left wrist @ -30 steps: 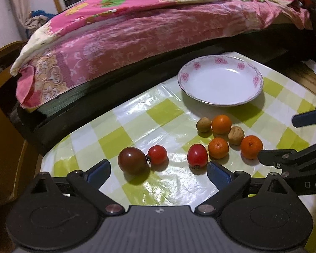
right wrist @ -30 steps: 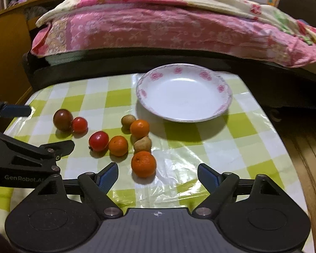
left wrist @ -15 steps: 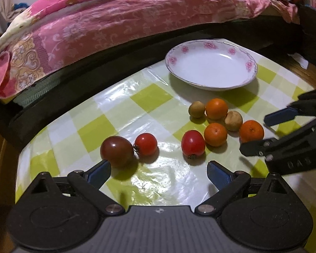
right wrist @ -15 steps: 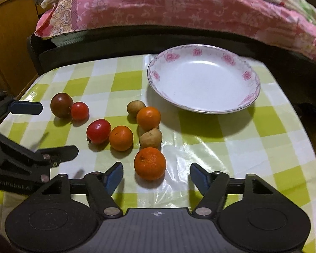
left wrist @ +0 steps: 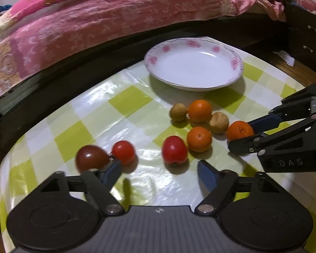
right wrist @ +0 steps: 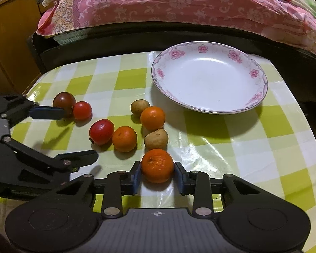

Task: Organize fruits
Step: 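Close the right tool on the mandarin while the left tool grips the red tomato, then carry the mandarin and red tomato in both tools over the white plate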

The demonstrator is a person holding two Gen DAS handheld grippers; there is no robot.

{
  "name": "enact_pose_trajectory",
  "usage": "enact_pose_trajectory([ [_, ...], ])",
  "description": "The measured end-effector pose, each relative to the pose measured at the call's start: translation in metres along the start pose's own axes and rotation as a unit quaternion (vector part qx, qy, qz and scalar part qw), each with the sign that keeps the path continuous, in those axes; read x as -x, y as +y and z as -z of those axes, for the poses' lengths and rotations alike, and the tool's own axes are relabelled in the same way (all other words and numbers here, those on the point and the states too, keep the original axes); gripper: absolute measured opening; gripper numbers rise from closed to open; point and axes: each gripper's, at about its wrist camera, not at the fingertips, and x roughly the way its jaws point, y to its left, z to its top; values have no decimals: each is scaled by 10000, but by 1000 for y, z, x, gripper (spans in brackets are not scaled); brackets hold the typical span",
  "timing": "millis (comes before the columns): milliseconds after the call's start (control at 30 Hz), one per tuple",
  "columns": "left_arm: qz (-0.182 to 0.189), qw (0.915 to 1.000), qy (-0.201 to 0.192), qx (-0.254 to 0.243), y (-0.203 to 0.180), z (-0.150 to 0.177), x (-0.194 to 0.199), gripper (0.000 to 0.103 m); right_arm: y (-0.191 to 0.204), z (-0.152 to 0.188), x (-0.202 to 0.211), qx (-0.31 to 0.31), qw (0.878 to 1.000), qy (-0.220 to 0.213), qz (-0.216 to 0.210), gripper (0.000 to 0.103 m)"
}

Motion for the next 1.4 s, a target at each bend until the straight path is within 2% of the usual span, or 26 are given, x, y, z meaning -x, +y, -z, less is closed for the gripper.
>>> enact_pose_trajectory([
  [167,-72,9995,-171,-241,-11,-9,-4,76,-6,0,3,-146,9999,41,-37,29],
  [233,59,9996,-165,-238,-14,-14,-5,64,-9,0,5,-248,9997,32,-23,29],
  [300,189,9993,-141,-290,-17,-15,-6,59,-12,0,6,-340,9994,20,-47,29],
  [600,264,9965,-269,-745,-25,-10,0,49,-15,-1,10,-419,9991,21,-93,29],
  [733,182,9967,-105,-786,-19,-10,-9,49,-16,0,11,-451,9989,49,-140,29],
  [833,302,9976,-8,-630,-9,-13,-14,49,-16,1,12,-485,9987,63,-147,29],
  [1067,317,9987,58,-401,-7,-14,-16,48,-16,3,11,-533,9984,96,-164,29],
  [1167,203,9988,72,-429,-10,-16,-15,42,-18,2,11,-566,9982,104,-185,29],
  [1200,172,9990,89,-411,-9,-17,-15,37,-18,2,11,-598,9980,107,-197,29],
  [1300,215,9994,203,-188,-2,-20,-15,36,-20,2,12,-647,9976,102,-215,29],
  [1400,198,9993,246,-193,-2,-19,-15,35,-21,1,13,-646,9976,75,-237,29],
])
